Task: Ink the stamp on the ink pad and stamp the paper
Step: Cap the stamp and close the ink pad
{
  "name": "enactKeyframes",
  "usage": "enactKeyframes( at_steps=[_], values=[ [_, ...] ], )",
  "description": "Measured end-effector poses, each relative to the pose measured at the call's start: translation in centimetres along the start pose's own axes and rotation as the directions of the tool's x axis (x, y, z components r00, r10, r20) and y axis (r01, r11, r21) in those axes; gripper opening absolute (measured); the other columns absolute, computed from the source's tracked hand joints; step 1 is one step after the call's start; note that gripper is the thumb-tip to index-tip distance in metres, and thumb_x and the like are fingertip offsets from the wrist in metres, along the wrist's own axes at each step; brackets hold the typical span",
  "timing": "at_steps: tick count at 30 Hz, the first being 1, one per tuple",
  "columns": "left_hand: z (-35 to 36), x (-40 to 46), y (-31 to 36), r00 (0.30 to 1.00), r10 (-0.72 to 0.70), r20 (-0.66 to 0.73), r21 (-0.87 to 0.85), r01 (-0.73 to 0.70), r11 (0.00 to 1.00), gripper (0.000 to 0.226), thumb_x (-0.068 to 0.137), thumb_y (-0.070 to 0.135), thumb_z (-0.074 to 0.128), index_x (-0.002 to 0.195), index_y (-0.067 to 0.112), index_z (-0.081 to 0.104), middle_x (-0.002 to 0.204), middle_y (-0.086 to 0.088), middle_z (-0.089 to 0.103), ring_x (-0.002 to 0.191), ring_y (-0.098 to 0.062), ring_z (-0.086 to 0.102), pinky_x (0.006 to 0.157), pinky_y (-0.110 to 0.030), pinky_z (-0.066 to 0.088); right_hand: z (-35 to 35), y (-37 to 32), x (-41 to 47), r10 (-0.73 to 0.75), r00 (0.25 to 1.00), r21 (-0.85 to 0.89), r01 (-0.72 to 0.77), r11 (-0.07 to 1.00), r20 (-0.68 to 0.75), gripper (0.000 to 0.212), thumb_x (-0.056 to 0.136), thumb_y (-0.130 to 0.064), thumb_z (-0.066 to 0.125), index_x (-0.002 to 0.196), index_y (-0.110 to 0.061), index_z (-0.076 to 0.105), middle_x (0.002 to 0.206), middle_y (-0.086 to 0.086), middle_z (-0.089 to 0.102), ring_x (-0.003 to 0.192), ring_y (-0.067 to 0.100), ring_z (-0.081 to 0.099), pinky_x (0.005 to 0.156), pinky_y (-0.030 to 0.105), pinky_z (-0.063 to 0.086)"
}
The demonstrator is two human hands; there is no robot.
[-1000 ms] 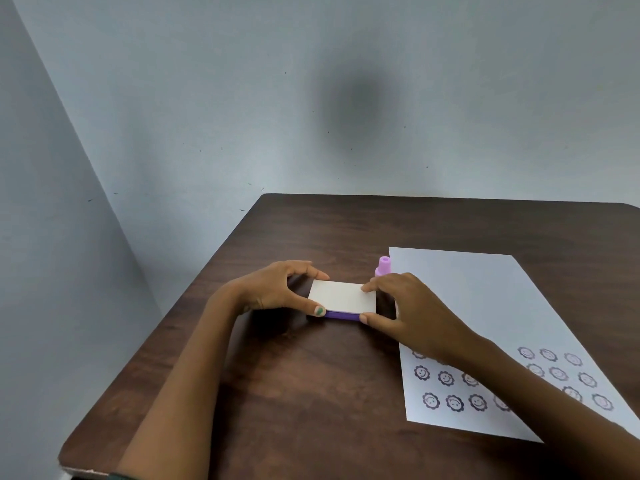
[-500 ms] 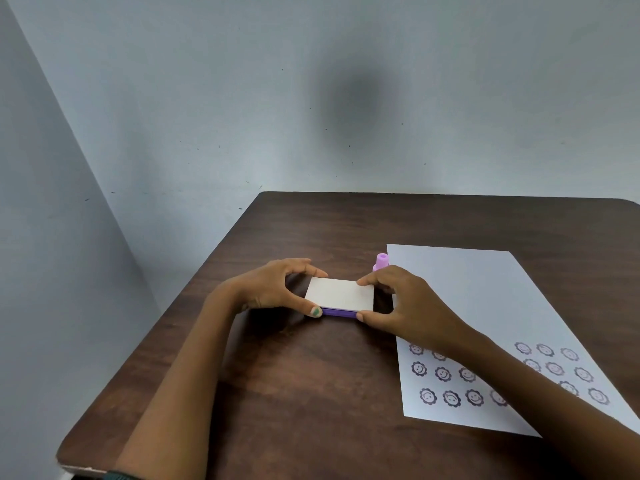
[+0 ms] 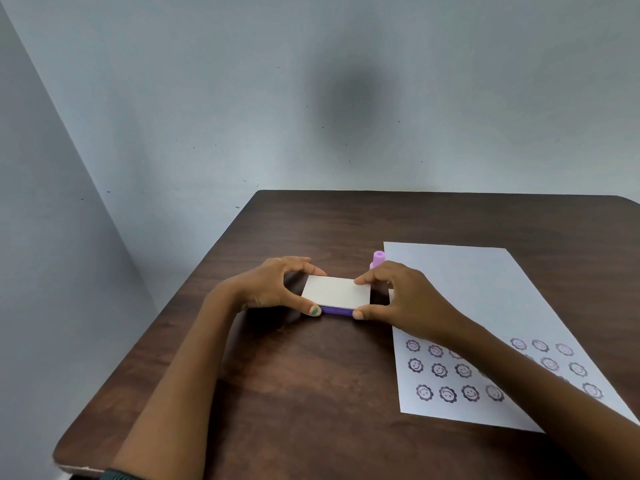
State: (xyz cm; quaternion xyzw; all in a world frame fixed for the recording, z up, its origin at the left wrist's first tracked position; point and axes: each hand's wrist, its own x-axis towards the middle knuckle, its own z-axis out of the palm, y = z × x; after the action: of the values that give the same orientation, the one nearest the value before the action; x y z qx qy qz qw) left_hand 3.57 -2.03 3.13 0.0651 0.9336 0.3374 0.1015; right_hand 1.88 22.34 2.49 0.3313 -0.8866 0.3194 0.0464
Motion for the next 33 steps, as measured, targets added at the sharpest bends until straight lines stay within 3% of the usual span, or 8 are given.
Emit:
enactKeyframes(
  at_steps=[4,10,14,20,23,26,33],
  values=[
    [0.2,0.0,0.2,1.0,0.003,-0.005,0.006,-0.003,1.0,0.062,0.059,0.047,0.083,0.115,0.047,0.057,0.149,0.011,0.032,0.135,-0.011,0.027,0.109,-0.032,0.024,0.1,-0.2,-0.3,-0.039,0.999,-0.108,0.041,0.993,0.018,0.044,0.075,-0.039,0.07,0.113,-0.017,0.064,0.121,0.002,0.063,0.107,0.014,0.051,0.088,0.024,0.038],
    [1.1,0.4,1.0,0.997,0.048,-0.054,0.078,-0.043,0.996,0.068,0.06,0.049,0.082,0.122,0.039,0.055,0.143,0.012,0.04,0.128,-0.006,0.035,0.108,-0.03,0.028,1.0,-0.6,-0.9,-0.121,0.992,-0.244,0.106,0.964,-0.045,0.042,0.08,-0.038,0.064,0.114,-0.015,0.063,0.119,0.004,0.065,0.105,0.017,0.056,0.089,0.03,0.042],
    [2.5,0.6,2.1,0.993,0.093,-0.069,0.104,-0.085,0.991,0.074,0.063,0.053,0.078,0.13,0.035,0.051,0.138,0.014,0.046,0.126,-0.007,0.04,0.11,-0.036,0.033,1.3,-0.5,-1.2,-0.13,0.989,-0.257,0.108,0.96,-0.071,0.04,0.082,-0.038,0.063,0.115,-0.016,0.063,0.118,0.003,0.066,0.104,0.017,0.056,0.087,0.031,0.044],
    [3.5,0.8,2.7,0.988,0.122,-0.097,0.128,-0.109,0.986,0.073,0.072,0.047,0.074,0.136,0.029,0.045,0.14,0.007,0.046,0.127,-0.011,0.04,0.109,-0.032,0.032,0.9,-0.4,-1.7,-0.099,0.991,-0.187,0.081,0.979,-0.085,0.042,0.082,-0.041,0.062,0.118,-0.02,0.059,0.123,0.0,0.062,0.111,0.018,0.053,0.092,0.032,0.041],
    [3.7,1.0,2.8,0.99,0.093,-0.11,0.152,-0.075,0.985,0.083,0.07,0.052,0.073,0.142,0.031,0.035,0.144,0.007,0.039,0.13,-0.012,0.034,0.103,-0.025,0.027,-0.1,-0.2,-1.3,-0.032,0.981,-0.059,0.021,0.998,-0.19,0.038,0.083,-0.038,0.061,0.117,-0.019,0.059,0.122,0.0,0.061,0.113,0.015,0.051,0.094,0.027,0.037],
    [4.1,1.3,2.9,0.988,0.069,-0.139,0.125,-0.052,0.991,0.085,0.071,0.06,0.068,0.143,0.032,0.031,0.145,0.008,0.04,0.131,-0.01,0.032,0.105,-0.027,0.026,-1.0,0.5,-1.0,0.033,0.969,0.004,-0.033,0.999,-0.247,0.035,0.086,-0.033,0.059,0.117,-0.017,0.059,0.123,0.001,0.06,0.114,0.014,0.05,0.094,0.021,0.032],
    [6.5,2.0,3.6,0.906,0.135,-0.4,0.182,-0.066,0.981,0.056,0.08,0.064,0.043,0.126,0.034,0.052,0.128,0.013,0.055,0.119,-0.008,0.045,0.104,-0.039,0.036,-0.8,3.7,-0.8,0.225,0.948,-0.099,-0.252,0.963,-0.224,0.052,0.086,-0.038,0.056,0.132,-0.018,0.042,0.141,0.004,0.045,0.126,0.021,0.042,0.103,0.031,0.03]
  ],
)
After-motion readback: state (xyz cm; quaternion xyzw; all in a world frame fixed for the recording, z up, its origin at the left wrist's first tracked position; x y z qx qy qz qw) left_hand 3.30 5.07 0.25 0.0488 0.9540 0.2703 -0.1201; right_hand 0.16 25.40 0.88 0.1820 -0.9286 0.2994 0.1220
